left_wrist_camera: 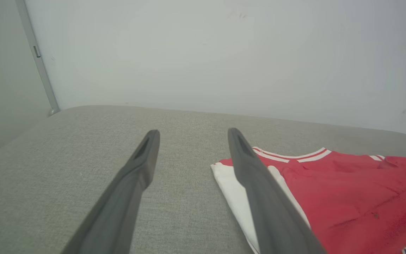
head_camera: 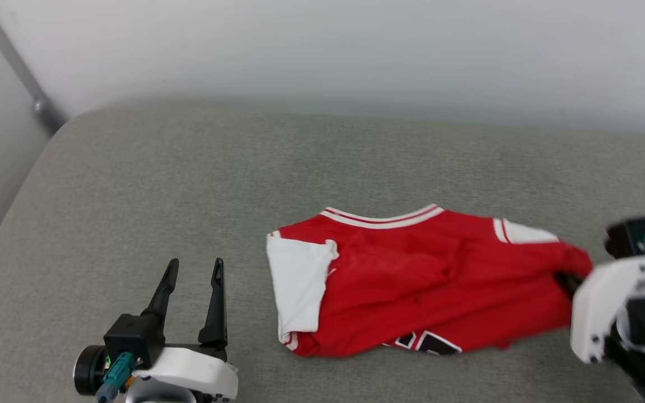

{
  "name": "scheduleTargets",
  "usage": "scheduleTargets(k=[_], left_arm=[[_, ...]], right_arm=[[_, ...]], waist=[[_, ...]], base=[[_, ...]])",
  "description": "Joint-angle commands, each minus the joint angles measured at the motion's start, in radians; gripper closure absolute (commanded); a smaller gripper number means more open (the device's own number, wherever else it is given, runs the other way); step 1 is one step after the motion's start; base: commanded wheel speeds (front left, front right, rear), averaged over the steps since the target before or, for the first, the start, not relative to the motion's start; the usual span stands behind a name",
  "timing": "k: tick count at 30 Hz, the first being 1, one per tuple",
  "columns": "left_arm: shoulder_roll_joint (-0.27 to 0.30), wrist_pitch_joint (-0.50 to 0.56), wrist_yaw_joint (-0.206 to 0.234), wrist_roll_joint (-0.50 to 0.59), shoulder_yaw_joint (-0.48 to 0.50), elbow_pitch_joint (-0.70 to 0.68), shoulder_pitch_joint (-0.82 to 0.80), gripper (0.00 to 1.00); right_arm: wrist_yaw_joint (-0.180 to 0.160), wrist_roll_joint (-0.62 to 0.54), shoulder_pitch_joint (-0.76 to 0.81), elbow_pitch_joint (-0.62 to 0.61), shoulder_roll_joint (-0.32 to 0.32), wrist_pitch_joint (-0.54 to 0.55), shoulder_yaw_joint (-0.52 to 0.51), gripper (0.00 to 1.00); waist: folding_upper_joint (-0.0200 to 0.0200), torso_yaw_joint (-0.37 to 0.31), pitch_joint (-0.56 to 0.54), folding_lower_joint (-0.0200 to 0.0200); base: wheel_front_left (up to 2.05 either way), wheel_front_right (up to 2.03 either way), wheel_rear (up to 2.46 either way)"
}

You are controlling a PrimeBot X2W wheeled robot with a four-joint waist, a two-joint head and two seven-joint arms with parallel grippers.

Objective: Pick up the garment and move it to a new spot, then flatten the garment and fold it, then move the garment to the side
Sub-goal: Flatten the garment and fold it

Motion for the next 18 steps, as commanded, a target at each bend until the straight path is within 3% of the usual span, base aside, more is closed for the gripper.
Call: scheduleTargets(k=[1, 4, 7, 8, 9, 10, 18], left_arm=[[0.006, 0.000, 0.002, -0.004, 0.004, 0.001, 0.015, 0.00], [0.011, 0.010, 0.003, -0.009, 0.003, 0.003, 0.020, 0.00], [0.014, 0.020, 0.006, -0.014, 0.000, 0.008, 0.029, 0.00], [0.016, 0.022, 0.005, -0.015, 0.002, 0.010, 0.032, 0.00], [0.017, 0.029, 0.005, -0.018, 0.001, 0.014, 0.033, 0.00], [0.019, 0.033, 0.005, -0.022, 0.001, 0.017, 0.034, 0.00], [0.036, 0.057, 0.007, -0.030, -0.002, 0.025, 0.054, 0.00]], right_arm=[[0.000, -0.012, 0.055, -0.025, 0.013, 0.012, -0.031, 1.00], [0.000, -0.041, 0.190, -0.070, 0.054, 0.025, -0.128, 1.00], [0.000, -0.051, 0.294, -0.037, 0.115, 0.004, -0.191, 1.00], [0.000, -0.059, 0.316, -0.014, 0.126, -0.003, -0.198, 0.89], [0.000, -0.063, 0.323, 0.001, 0.134, -0.022, -0.202, 0.61], [0.000, -0.056, 0.325, 0.014, 0.148, -0.051, -0.202, 0.01], [0.000, -0.079, 0.306, -0.040, 0.155, -0.349, -0.184, 0.00]], waist=[[0.0000, -0.025, -0.012, 0.0000], [0.0000, -0.045, -0.019, 0.0000], [0.0000, -0.059, -0.026, 0.0000], [0.0000, -0.064, -0.027, 0.0000], [0.0000, -0.069, -0.028, 0.0000], [0.0000, -0.075, -0.031, 0.0000], [0.0000, -0.105, -0.058, 0.0000]], base=[[0.00, 0.00, 0.00], [0.00, 0.00, 0.00], [0.00, 0.00, 0.00], [0.00, 0.00, 0.00], [0.00, 0.00, 0.00], [0.00, 0.00, 0.00], [0.00, 0.00, 0.00]])
